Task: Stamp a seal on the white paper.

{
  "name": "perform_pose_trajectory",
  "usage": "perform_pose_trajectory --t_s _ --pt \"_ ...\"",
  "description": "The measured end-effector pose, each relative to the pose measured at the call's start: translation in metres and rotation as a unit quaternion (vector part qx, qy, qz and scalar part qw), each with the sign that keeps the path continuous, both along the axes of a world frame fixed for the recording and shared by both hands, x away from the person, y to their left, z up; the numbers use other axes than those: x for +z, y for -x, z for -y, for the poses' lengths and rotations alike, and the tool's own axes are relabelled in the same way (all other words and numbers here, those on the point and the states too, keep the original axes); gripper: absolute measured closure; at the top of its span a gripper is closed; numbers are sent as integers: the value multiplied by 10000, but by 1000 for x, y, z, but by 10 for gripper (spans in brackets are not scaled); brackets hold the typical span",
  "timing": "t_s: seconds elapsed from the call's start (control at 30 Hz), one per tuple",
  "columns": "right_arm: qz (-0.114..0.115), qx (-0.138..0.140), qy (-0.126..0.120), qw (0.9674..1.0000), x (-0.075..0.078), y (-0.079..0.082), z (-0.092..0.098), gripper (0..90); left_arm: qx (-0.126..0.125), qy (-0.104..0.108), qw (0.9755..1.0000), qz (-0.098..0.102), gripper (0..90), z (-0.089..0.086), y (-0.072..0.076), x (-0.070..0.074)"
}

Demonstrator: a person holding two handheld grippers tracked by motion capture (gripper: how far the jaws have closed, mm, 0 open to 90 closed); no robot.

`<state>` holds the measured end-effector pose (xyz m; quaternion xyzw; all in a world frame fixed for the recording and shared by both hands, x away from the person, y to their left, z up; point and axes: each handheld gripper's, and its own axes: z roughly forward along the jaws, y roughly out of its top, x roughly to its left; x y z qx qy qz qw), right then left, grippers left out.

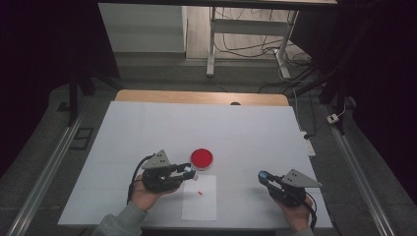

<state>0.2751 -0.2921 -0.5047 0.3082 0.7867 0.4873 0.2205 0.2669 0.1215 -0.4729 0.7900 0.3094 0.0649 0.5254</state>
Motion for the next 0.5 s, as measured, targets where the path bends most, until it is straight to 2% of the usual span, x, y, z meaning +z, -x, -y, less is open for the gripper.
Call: perform_pose_trajectory --t_s 0.5 --pt "2 9 5 10000 0 0 0 736 29 4 10000 -25 655 -2 -1 1"
